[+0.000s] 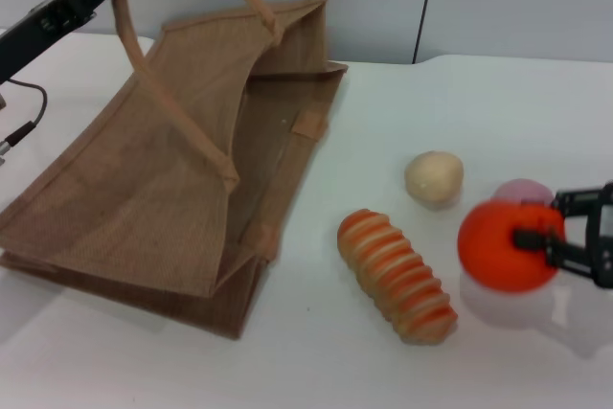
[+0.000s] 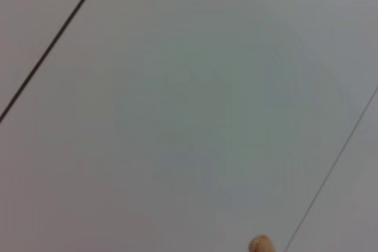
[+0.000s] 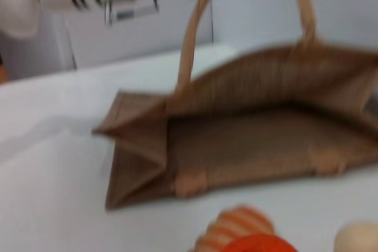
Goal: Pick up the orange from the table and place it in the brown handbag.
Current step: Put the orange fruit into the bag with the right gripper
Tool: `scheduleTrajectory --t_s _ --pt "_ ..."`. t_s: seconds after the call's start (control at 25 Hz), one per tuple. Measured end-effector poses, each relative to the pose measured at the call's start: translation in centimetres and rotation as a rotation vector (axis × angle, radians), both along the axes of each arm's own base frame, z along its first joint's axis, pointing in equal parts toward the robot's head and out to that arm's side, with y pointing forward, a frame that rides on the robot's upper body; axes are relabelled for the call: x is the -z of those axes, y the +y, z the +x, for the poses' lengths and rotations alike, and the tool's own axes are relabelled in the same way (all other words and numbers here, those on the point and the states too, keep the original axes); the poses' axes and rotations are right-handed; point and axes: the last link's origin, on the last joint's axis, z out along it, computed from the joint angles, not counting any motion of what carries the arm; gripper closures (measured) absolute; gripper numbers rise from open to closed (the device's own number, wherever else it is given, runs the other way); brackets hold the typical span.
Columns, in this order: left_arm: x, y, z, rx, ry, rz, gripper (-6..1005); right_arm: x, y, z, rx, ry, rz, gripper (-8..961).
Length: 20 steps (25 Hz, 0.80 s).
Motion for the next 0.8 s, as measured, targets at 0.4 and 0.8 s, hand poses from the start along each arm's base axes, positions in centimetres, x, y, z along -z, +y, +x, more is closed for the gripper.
scheduleTrajectory --t_s 0.4,0.8 --pt "-0.1 0.0 0.8 0.045 -0.012 -0.006 886 -0.2 2.2 -3.9 -0.138 0.171 0.116 652" --pt "0.4 0.3 2.3 0.107 -0.022 -0.026 886 5.7 6.3 -9.4 -0.198 0.181 0.086 738"
